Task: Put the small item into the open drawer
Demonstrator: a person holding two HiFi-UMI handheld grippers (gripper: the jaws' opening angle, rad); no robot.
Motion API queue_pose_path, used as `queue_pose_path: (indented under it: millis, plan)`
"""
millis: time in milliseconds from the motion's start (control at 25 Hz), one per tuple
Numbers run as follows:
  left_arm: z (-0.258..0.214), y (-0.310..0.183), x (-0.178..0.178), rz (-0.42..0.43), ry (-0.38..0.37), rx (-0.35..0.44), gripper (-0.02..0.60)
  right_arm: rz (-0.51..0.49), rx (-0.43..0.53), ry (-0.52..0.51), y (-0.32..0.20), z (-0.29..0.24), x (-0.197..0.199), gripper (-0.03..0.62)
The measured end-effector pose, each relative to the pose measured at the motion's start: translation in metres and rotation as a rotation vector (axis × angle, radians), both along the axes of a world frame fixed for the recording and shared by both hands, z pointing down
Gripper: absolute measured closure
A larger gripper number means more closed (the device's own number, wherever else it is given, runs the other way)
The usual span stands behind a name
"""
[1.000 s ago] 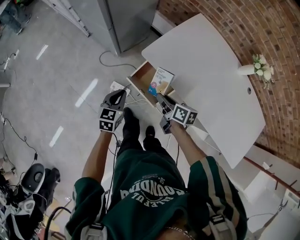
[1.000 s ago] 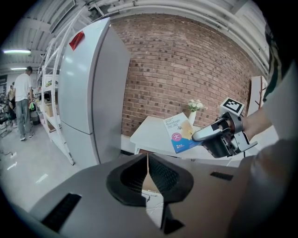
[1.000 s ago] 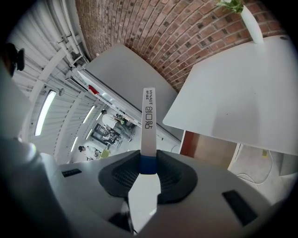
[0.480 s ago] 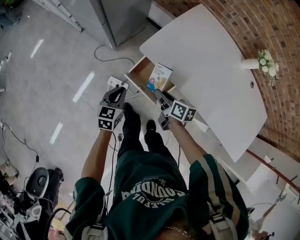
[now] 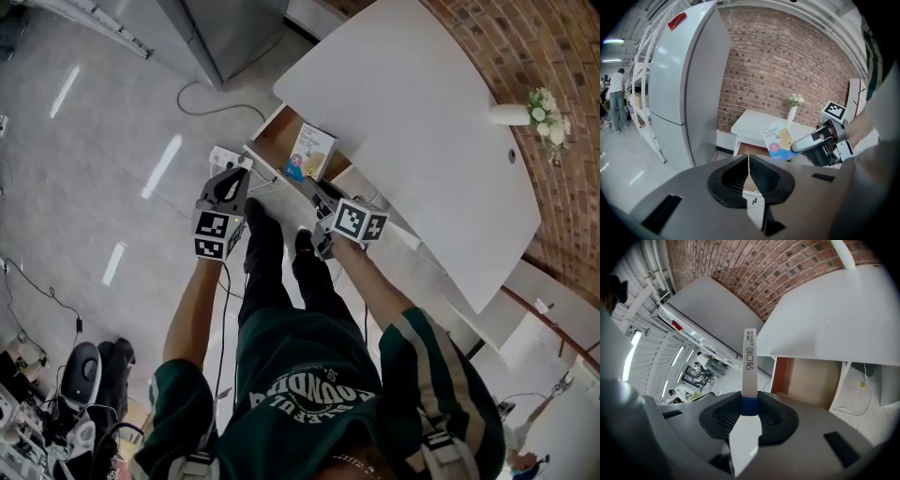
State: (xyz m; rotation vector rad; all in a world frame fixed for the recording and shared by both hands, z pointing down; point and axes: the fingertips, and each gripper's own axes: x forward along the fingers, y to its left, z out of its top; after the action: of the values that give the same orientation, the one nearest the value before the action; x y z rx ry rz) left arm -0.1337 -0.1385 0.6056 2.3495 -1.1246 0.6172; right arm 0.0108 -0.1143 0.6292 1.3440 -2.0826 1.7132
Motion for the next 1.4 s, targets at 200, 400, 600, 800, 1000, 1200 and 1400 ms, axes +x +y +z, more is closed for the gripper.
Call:
queue_pose_path:
  millis: [200,400,600,800,1000,1200,1400]
  plan:
    - [0.019,0.0,0.002,0.008,0.004,-0.027,0.557,-0.001,-0.042,0.011,0.01,0.028,-0.003,0.484]
    - [0.039,0.004,-0.004,0.029,-0.001,-0.06,0.557,0.03,-0.084,0.014,0.011,0.048,-0.015,0.484]
    - [0.059,0.008,-0.006,0.04,-0.004,-0.088,0.557,0.049,-0.111,0.01,0.012,0.072,-0.021,0.484]
    - [0.072,0.008,-0.008,0.033,0.005,-0.096,0.557,0.088,-0.147,-0.004,0.01,0.095,-0.02,0.484]
    - [0.083,0.01,-0.005,0.031,0.011,-0.11,0.557,0.148,-0.176,-0.014,0.004,0.116,-0.012,0.484]
    - [0.093,0.01,-0.003,0.029,0.017,-0.123,0.557,0.195,-0.191,0.0,-0.006,0.138,-0.005,0.484]
    - [0.103,0.01,-0.001,0.025,0.024,-0.136,0.557,0.259,-0.203,0.028,-0.015,0.159,0.008,0.484]
